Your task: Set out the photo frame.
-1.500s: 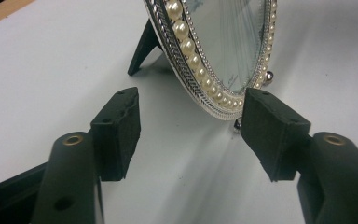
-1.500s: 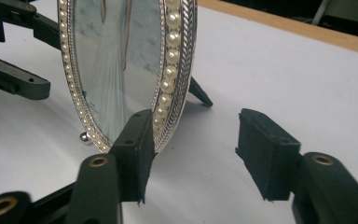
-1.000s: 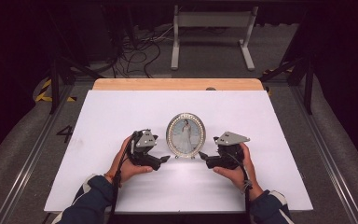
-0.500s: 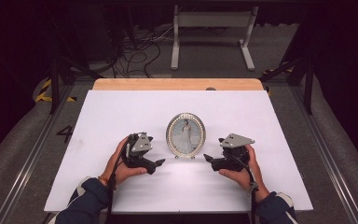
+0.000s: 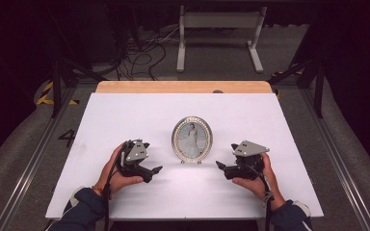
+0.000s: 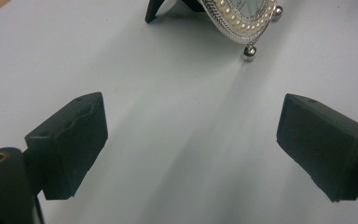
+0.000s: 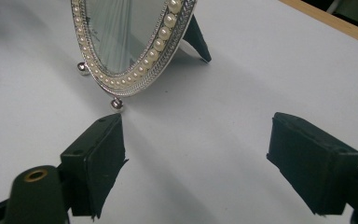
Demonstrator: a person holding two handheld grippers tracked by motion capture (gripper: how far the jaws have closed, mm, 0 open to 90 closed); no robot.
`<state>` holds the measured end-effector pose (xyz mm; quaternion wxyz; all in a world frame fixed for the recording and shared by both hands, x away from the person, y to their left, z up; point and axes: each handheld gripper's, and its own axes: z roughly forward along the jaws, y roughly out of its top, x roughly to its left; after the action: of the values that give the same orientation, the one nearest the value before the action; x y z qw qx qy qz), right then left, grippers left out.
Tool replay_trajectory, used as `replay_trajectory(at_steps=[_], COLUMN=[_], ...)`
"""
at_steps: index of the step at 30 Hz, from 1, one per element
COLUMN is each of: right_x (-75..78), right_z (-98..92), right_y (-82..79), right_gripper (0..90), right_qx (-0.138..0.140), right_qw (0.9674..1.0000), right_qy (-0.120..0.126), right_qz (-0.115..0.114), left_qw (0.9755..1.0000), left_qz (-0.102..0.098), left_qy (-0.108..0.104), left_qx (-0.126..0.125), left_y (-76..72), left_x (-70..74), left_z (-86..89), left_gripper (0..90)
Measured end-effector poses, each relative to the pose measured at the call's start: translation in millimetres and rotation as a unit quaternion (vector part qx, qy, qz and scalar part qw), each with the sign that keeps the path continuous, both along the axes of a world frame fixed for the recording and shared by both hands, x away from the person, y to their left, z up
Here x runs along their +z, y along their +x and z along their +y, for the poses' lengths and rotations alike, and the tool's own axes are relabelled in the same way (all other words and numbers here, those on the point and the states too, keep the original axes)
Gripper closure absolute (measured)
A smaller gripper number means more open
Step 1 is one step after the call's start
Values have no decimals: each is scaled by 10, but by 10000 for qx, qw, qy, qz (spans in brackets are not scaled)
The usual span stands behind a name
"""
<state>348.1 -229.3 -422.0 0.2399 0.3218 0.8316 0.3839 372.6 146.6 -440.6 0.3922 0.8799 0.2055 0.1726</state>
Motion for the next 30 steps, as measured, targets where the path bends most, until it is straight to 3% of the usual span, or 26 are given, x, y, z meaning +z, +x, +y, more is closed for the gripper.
replay_trajectory(at_steps=[8,13,30], right_x=[-11,-28,-120], right_z=[-124,-199,-430], right_y=[-73,-106,-230], right_gripper=[182,181,173], right_qx=[-71,-123,-200], right_qw=[10000,9999,9998], right_qy=[4,-15,-2], right_qz=[-40,-14,65], left_qw=[9999,9998,9995], left_qz=[-35,-53,-1], left_qy=[136,77,173], left_qx=[82,157,267], left_y=[-87,-146,-252], left_x=[-27,-19,-110], left_z=[145,237,428], left_gripper=[95,96,95])
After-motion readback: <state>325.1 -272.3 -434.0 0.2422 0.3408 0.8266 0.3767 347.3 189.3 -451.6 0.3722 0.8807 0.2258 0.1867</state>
